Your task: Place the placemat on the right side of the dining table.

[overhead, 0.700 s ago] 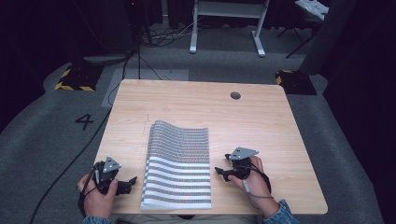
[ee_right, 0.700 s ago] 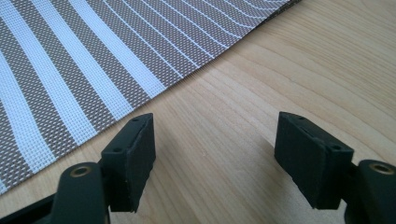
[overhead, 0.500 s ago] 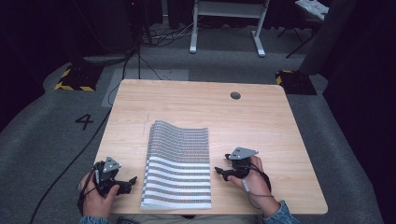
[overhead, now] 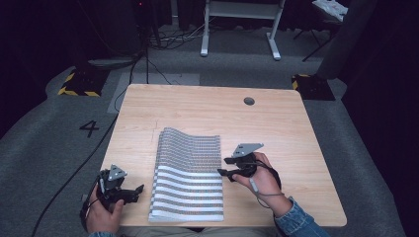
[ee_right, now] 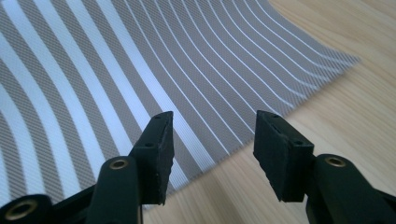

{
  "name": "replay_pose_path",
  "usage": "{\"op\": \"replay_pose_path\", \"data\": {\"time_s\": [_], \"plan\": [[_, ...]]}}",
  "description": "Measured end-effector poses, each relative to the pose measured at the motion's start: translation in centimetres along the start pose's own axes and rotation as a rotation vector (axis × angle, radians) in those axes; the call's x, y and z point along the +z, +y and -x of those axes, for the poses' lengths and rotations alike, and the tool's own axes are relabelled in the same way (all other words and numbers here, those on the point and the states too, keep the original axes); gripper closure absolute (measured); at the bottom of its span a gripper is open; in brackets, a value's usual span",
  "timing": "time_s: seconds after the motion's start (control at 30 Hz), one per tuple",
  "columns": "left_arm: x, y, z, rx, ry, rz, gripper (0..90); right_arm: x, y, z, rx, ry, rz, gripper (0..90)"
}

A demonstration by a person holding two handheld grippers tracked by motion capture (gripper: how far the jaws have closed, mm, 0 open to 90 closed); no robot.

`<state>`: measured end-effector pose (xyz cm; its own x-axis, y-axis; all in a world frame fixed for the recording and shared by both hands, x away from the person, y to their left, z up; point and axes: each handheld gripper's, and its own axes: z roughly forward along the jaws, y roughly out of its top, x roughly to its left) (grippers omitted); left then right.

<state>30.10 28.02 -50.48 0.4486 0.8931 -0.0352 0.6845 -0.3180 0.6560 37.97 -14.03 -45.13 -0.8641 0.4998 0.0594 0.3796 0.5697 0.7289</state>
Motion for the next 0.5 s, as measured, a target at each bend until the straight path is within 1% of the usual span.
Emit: {"op": "replay_pose_path", "data": {"time_s": [0.07,0.1,0.13,0.17,0.2,0.23,0.27,0.33,0.37,0.4,0.43,0.5], "plan": [[0.1,0.1,0.1,-0.012,0.006,0.002,0.1,0.4,1.1,-0.4,-0.009,0.014,0.003,48.2],[0.1,0.1,0.1,-0.014,0.006,0.002,0.1,0.7,1.8,-0.6,-0.030,0.030,0.007,47.0],[0.1,0.1,0.1,-0.014,0.007,0.002,0.1,1.0,2.5,-0.9,-0.031,0.043,0.007,46.4],[0.1,0.1,0.1,-0.015,0.007,0.002,0.1,1.2,3.1,-1.1,-0.057,0.045,0.009,46.1],[0.1,0.1,0.1,-0.015,0.007,0.003,0.1,1.3,3.8,-1.2,-0.069,0.045,0.006,45.7],[0.1,0.1,0.2,-0.016,0.009,0.006,0.1,1.4,4.5,-1.5,-0.071,0.049,0.016,45.7],[0.1,0.1,0.2,-0.019,0.010,0.006,0.1,1.5,4.9,-1.5,-0.091,0.047,0.016,45.2],[0.1,0.1,0.2,-0.020,0.011,0.006,0.1,1.7,6.0,-2.0,-0.108,0.049,0.029,44.2],[0.1,0.1,0.2,-0.020,0.011,0.006,0.1,1.8,6.5,-2.3,-0.092,0.051,0.016,44.6],[0.1,0.1,0.2,-0.020,0.011,0.006,0.1,1.9,6.8,-2.5,-0.093,0.059,0.013,44.3],[0.1,0.1,0.2,-0.020,0.011,0.006,0.1,2.1,7.2,-2.7,-0.098,0.065,0.030,43.7],[0.1,0.1,0.2,-0.019,0.011,0.004,0.1,2.4,7.8,-3.3,-0.097,0.067,0.038,40.9]]}}
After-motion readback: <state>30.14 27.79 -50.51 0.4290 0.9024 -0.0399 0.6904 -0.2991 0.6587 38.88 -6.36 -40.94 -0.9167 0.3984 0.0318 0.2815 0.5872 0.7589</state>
